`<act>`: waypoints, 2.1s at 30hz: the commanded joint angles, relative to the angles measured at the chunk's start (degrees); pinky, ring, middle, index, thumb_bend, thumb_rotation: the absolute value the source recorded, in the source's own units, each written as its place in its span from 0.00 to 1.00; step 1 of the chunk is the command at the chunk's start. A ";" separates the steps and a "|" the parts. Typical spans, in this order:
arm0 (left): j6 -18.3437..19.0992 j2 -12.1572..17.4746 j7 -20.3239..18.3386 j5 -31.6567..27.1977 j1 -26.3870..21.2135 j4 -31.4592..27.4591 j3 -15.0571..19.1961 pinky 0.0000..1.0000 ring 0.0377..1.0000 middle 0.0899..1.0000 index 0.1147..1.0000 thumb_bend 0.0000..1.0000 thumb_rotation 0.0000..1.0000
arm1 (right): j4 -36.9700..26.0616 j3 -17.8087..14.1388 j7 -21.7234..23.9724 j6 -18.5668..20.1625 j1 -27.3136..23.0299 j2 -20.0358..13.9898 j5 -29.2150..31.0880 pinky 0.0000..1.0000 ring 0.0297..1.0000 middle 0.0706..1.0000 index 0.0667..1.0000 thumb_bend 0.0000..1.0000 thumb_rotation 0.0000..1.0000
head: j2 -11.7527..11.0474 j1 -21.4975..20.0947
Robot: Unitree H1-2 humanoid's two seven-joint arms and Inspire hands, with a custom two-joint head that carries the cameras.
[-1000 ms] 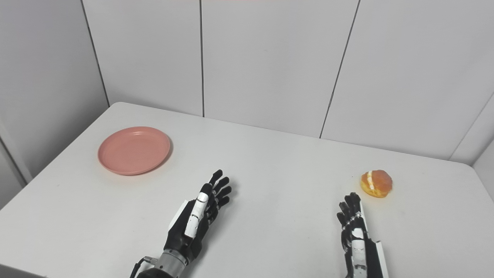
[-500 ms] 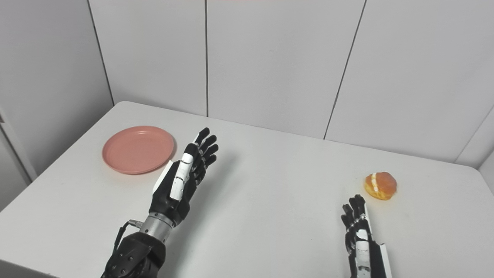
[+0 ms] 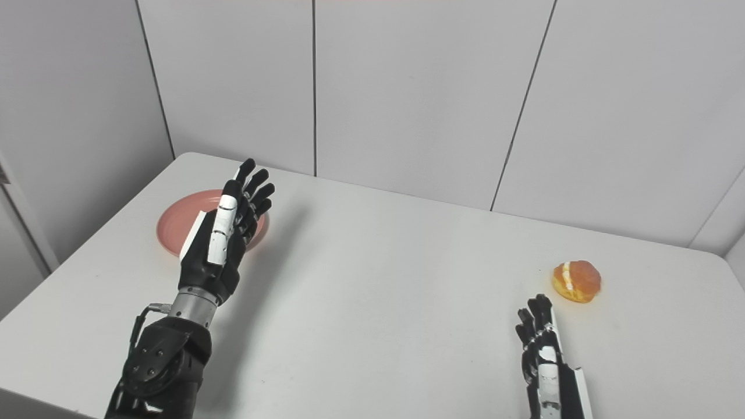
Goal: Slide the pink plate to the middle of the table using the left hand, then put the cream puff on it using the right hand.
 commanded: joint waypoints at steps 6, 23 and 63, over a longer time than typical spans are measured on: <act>-2.52 3.21 0.95 -0.56 -5.15 -1.09 2.69 0.99 0.97 0.98 0.98 0.61 1.00 | 7.01 -1.45 0.62 0.41 -0.75 -2.13 0.41 1.00 0.98 1.00 1.00 0.55 1.00 | -0.27 0.45; -2.94 10.39 2.92 -1.87 -8.69 3.50 11.13 0.98 0.96 0.97 0.96 0.62 1.00 | 6.54 -1.35 1.01 0.98 -0.53 -2.40 1.63 1.00 0.99 1.00 1.00 0.53 1.00 | -0.60 0.98; -4.09 16.95 4.77 -14.16 -12.34 23.41 21.86 0.93 0.92 0.92 0.90 0.59 0.99 | 6.13 -1.60 1.41 0.84 -0.08 -3.03 1.86 1.00 0.99 1.00 1.00 0.54 1.00 | -0.13 1.87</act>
